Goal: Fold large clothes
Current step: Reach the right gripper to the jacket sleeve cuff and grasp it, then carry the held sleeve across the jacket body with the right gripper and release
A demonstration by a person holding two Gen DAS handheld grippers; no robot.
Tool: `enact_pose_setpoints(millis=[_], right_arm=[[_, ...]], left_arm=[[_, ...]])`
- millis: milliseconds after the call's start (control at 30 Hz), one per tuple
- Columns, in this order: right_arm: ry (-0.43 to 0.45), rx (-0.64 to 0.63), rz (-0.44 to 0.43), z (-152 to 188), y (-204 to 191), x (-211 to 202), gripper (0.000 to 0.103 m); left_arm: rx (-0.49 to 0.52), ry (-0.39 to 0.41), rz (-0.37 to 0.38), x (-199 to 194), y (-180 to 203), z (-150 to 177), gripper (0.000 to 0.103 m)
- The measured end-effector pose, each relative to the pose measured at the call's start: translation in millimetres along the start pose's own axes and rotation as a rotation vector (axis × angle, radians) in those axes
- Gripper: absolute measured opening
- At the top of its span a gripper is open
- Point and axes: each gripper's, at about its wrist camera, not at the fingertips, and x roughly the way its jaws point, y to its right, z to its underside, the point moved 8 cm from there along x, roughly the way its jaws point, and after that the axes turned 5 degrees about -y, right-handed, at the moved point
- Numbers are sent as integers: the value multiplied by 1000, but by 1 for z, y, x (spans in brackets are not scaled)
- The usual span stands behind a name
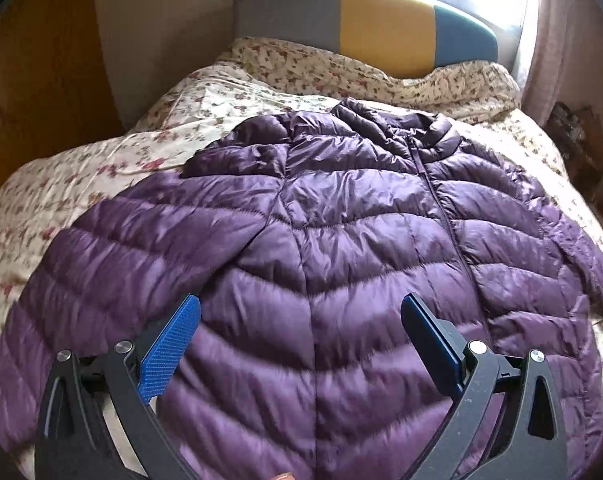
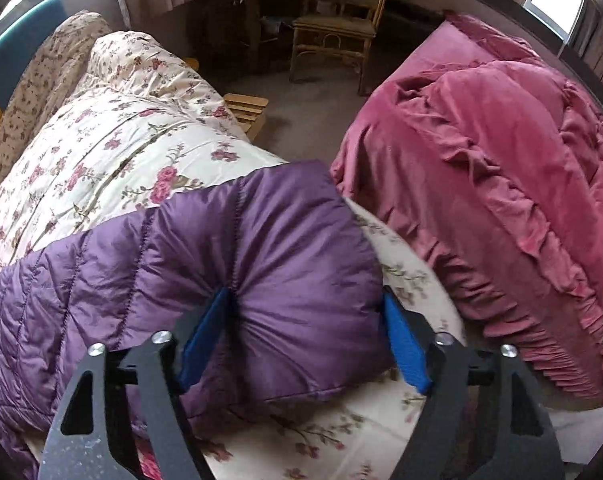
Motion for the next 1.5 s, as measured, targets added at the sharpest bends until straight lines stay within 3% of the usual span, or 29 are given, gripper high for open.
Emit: enact_pose_setpoints(millis=[100,167,233,500,867,1067,1267,1367,1500], right_arm=[[16,-11,-15,0,-8,-2,49],[20,-42,-28,0,-18,-6,23],[24,-63,-29,-2,-30,-9,18],[96,-132,-43,-4,-87,-34,16],[177,-325,-169,22,-220,-85,16],[191,-465,-227,64,-300,-99,15],[201,-584,-279,112,-357,-110,15],[212,-676,-314,147,-394,-119,15],[212,-746,-340,176,-417,-124,15]], left_arm=[[18,-10,-28,16,-2,-6,100],[9,-22,-34,24,-5,-7,100],[-2,-33,-32,33,-7,-6,100],[-23,-55,11,48,-10,2,100],[-49,-64,53,50,-15,2,100],[-74,-54,84,45,-18,3,100],[-97,-33,114,36,-24,3,100],[-110,-27,129,33,-27,4,100],[-116,-21,135,31,-27,3,99]])
